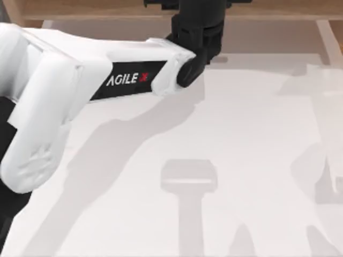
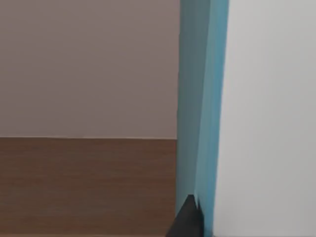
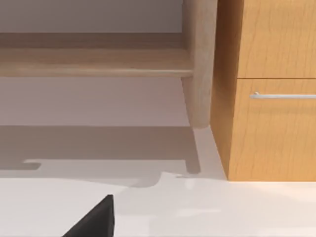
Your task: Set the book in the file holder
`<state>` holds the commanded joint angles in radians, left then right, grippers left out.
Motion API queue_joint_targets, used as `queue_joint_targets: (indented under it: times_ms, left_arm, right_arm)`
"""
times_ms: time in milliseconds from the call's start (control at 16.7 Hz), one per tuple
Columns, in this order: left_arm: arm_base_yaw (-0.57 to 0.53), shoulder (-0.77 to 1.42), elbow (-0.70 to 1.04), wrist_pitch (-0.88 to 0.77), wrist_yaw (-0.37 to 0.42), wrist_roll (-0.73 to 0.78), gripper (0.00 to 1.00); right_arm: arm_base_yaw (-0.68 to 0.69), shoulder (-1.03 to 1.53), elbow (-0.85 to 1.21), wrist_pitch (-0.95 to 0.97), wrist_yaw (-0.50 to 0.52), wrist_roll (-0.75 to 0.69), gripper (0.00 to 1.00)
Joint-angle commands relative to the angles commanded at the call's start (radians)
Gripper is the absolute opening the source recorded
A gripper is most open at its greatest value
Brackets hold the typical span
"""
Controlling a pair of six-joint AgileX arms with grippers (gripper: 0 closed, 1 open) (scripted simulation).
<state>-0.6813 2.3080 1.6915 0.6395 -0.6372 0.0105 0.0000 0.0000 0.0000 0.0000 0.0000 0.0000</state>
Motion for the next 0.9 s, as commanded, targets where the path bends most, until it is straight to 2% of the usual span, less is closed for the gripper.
queue_joint_targets:
  times_ms: [720,900]
  left_arm:
    - [-0.004,-0.018,0.023,-0.045,-0.001,0.003,0.0]
    - [0.0,-0.068,0.001,-0.077,0.028,0.067,0.0]
  right_arm:
    - [0.0,0.0,0.0,0.0,0.0,0.0,1.0]
    - [0.0,0.0,0.0,0.0,0.0,0.0,1.0]
